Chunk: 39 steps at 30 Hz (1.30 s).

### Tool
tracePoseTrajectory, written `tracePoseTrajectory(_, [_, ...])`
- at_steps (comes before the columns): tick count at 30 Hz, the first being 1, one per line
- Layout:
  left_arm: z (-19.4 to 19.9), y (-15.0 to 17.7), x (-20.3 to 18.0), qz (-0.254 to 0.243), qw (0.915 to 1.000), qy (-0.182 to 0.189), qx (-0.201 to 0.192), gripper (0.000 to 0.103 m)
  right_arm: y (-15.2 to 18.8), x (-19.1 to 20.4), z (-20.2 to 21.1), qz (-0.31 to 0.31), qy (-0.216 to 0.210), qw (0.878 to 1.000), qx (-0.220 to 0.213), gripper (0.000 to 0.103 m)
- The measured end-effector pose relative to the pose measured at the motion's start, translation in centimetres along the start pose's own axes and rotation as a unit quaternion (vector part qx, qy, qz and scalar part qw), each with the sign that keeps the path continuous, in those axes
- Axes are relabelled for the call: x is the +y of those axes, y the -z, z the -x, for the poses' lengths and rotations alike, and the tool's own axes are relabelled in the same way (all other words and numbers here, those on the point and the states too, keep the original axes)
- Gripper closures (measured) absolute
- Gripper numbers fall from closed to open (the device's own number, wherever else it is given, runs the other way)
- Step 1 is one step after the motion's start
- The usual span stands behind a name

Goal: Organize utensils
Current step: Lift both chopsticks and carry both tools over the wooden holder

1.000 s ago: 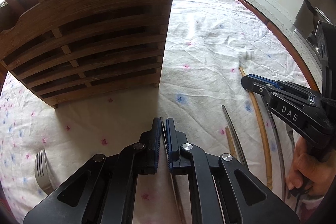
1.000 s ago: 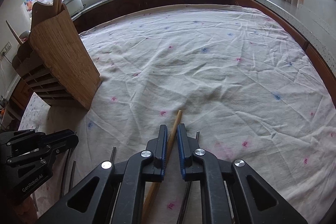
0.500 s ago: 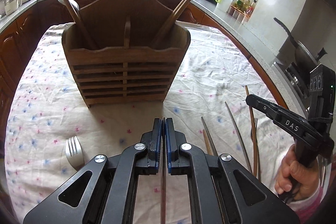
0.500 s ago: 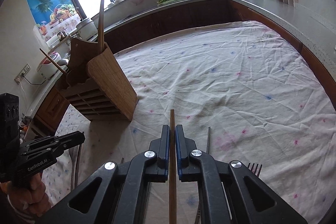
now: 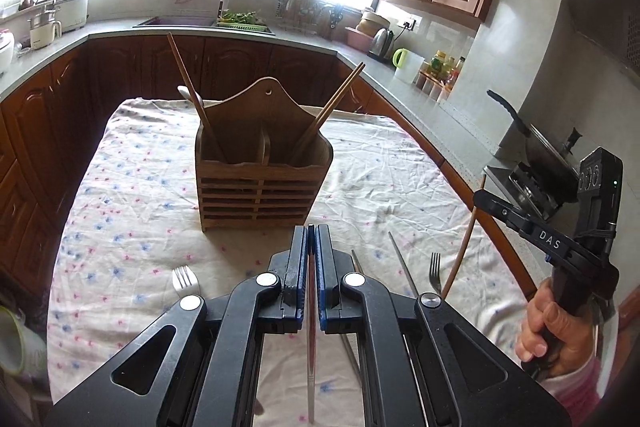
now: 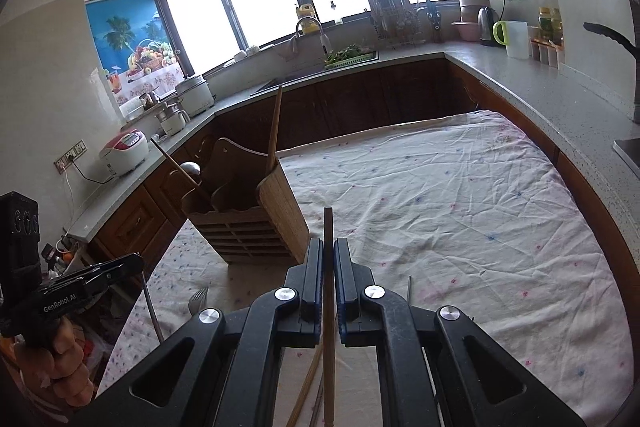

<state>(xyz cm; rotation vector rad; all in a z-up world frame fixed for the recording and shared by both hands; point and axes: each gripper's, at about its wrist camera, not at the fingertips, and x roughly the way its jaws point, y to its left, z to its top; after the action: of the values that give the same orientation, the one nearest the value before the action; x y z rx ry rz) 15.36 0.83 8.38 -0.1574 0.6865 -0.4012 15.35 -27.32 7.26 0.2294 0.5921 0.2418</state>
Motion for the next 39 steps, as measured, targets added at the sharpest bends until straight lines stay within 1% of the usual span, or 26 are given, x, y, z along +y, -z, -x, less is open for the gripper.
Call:
tracePoseTrajectory(6, [3.3,-0.4,0.1,0.005,0.9993,-0.001,-0.037,0.100,-0.9,1.4,2.3,0.013,-0.004,0.999,-0.033,0.097])
tracePoseTrajectory(10, [4.5,-0.5,0.6,0.010,0.9985,-0.003,-0.054,0.100,-1.3,2.2,3.1,0.020,-0.005,0.999,-0.048,0.097])
tracePoseTrajectory(28, [5.6,-1.4,1.4,0.018,0.9964,-0.010,-0.082,0.100,-2.1,3.0,3.3,0.022,-0.016,0.998,-0.063,0.097])
tracePoseTrajectory(33, [6.0,-2.4,1.6,0.019,0.9953,-0.014,-0.094,0.100,-2.8,3.4,3.0,0.022,-0.023,0.997,-0.069,0.097])
tracePoseTrajectory(39, [6.9,-4.8,2.0,0.018,0.9920,-0.016,-0.124,0.100,-5.0,4.6,2.5,0.029,-0.033,0.995,-0.087,0.097])
